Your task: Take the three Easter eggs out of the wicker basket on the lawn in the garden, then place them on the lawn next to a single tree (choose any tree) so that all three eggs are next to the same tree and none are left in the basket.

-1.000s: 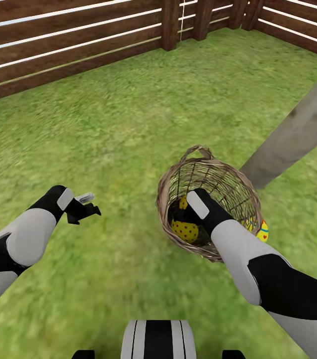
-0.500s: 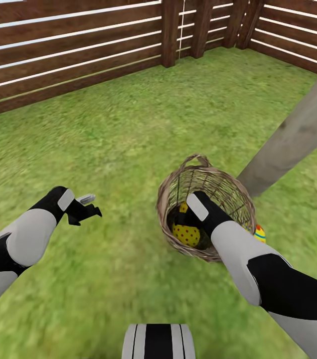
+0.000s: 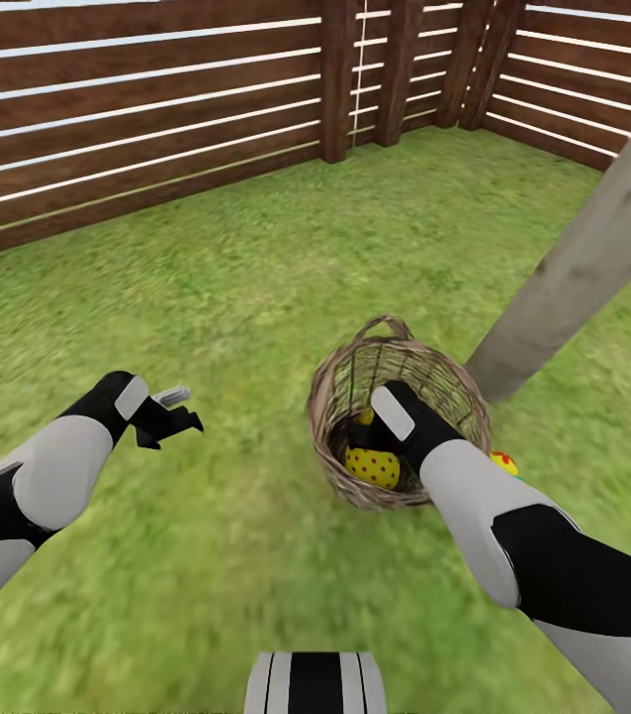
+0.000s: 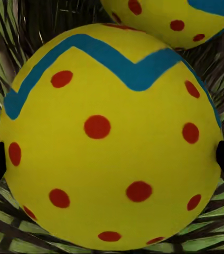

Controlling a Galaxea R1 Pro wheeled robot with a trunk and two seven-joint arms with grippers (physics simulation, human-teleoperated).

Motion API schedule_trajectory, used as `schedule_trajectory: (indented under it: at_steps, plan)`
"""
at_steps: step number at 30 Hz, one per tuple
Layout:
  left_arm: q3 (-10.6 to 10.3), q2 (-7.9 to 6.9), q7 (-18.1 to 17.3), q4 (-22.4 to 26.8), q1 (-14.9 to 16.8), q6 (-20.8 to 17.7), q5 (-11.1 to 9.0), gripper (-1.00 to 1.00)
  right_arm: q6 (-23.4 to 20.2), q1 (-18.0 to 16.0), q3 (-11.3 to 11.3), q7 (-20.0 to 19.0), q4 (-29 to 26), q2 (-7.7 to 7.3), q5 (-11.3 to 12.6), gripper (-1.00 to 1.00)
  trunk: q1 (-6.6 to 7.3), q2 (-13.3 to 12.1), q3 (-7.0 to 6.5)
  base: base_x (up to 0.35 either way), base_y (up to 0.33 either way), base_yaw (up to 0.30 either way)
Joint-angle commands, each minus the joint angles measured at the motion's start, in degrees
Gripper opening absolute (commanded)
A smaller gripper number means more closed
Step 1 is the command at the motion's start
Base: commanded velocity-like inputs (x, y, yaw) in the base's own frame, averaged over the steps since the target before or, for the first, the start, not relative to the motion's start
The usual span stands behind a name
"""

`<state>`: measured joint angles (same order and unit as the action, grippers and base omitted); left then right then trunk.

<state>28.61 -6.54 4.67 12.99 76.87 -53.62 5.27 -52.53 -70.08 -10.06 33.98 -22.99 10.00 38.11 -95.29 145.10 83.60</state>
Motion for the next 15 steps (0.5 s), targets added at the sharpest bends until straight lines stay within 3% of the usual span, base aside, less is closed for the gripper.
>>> schedule_trajectory:
  at_steps: [1,11,15]
  plan:
    - [0.48,0.03,-0.01,0.04,0.03,-0.18,0.39,1.00,-0.12,0.00,-0.23,0.56,-0.03,0.00,0.50,-1.00,0.04,0.00,-0.19,-0.024,-0.006,0.000]
    - [0.56,0.12,-0.01,-0.13,0.03,-0.08,-0.92,1.00,0.48,-0.05,-0.24,0.63,-1.39,-0.01,0.31,-1.00,0.29,-0.13,-2.40,-0.003,-0.001,0.000]
    - [0.57,0.12,-0.02,-3.15,0.03,2.40,-1.04,1.00,4.32,-0.05,-0.28,0.60,-3.14,-1.93,0.28,-1.00,0.40,-0.19,-3.29,0.000,0.000,0.000]
